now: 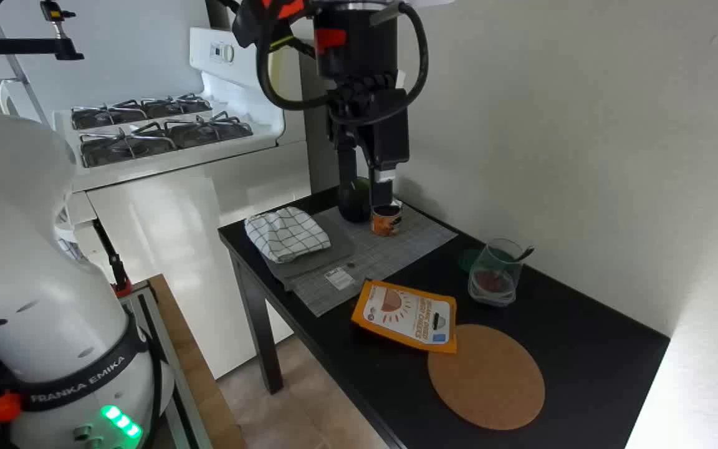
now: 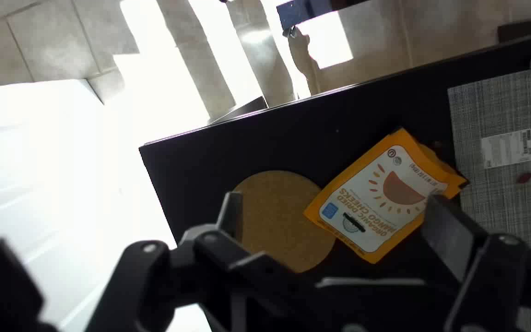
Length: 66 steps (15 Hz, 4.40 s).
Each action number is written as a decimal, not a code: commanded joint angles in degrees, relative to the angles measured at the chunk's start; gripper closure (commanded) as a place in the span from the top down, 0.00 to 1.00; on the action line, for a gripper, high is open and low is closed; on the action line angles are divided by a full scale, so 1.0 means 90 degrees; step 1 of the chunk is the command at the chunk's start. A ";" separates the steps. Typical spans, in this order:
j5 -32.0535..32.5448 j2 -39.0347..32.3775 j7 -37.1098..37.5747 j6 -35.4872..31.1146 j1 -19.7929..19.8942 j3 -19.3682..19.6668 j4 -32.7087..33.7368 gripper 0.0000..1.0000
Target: Move the mug to the wooden coaster on the right.
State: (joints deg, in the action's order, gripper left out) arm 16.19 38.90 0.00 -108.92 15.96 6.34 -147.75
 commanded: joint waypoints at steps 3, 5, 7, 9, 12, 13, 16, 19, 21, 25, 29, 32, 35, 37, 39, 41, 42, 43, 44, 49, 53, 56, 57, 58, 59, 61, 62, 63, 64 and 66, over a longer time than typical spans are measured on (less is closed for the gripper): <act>0.0058 0.0005 0.0056 0.0032 -0.0113 0.0091 0.0015 1.00; 0.0058 0.0005 0.0056 0.0033 -0.0113 0.0091 0.0015 1.00; 0.0058 0.0005 0.0056 0.0033 -0.0113 0.0091 0.0015 1.00; 0.0058 0.0005 0.0056 0.0033 -0.0113 0.0091 0.0015 1.00; 0.0058 0.0005 0.0056 0.0033 -0.0113 0.0091 0.0015 1.00; 0.0058 0.0005 0.0056 0.0032 -0.0113 0.0091 0.0015 1.00; 0.0058 0.0005 0.0056 0.0033 -0.0113 0.0091 0.0015 1.00; 0.0058 0.0005 0.0056 0.0032 -0.0113 0.0091 0.0015 1.00; 0.0058 0.0005 0.0056 0.0032 -0.0113 0.0091 0.0015 1.00; 0.0011 -0.0327 -0.0404 -0.0523 -0.0805 -0.0252 -0.0052 1.00; -0.0072 -0.1052 -0.0674 -0.1379 -0.1595 -0.0611 0.0052 1.00; -0.0238 -0.1848 -0.1295 -0.2340 -0.2026 -0.0537 0.0206 1.00; -0.0180 -0.1787 -0.1383 -0.2414 -0.1989 -0.0647 0.0082 1.00; -0.0217 -0.2165 -0.1675 -0.2494 -0.2041 -0.0623 0.0183 1.00; -0.0221 -0.2301 -0.1767 -0.2494 -0.2047 -0.0605 0.0271 1.00; -0.0224 -0.2301 -0.1797 -0.2494 -0.2047 -0.0596 0.0293 1.00; -0.0074 -0.2421 -0.1957 -0.2916 -0.2079 -0.0610 0.0252 1.00; -0.0241 -0.2682 -0.2389 -0.3545 -0.2248 -0.0538 0.0234 1.00; -0.0269 -0.2940 -0.2551 -0.4013 -0.2296 -0.0542 0.0263 1.00; -0.1316 -0.4542 -0.4034 -0.6310 -0.2870 -0.0672 0.0501 1.00; -0.3270 -0.5677 -0.6100 -0.6713 -0.2702 -0.1781 0.1152 1.00; -0.3976 -0.6348 -0.7503 -0.6116 -0.1387 -0.3248 0.1960 1.00; -0.4035 -0.6463 -0.7935 -0.5805 -0.1054 -0.3507 0.2134 1.00; -0.4112 -0.6526 -0.8373 -0.5376 -0.0883 -0.3541 0.2257 1.00; -0.4152 -0.6470 -0.8753 -0.4903 -0.0676 -0.3558 0.2303 1.00; -0.3993 -0.6177 -0.8976 -0.4282 -0.0724 -0.3199 0.2237 1.00; -0.4012 -0.6097 -0.9117 -0.4056 -0.0738 -0.3078 0.2242 1.00; -0.4040 -0.5957 -0.9271 -0.3933 -0.0781 -0.2993 0.2187 1.00; -0.4066 -0.6229 -0.9087 -0.4228 -0.0953 -0.2844 0.2321 1.00; -0.4066 -0.6115 -0.9225 -0.4051 -0.0978 -0.2752 0.2317 1.00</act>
State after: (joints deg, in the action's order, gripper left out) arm -19.24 -16.34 -82.30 -145.70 9.77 -21.00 -127.09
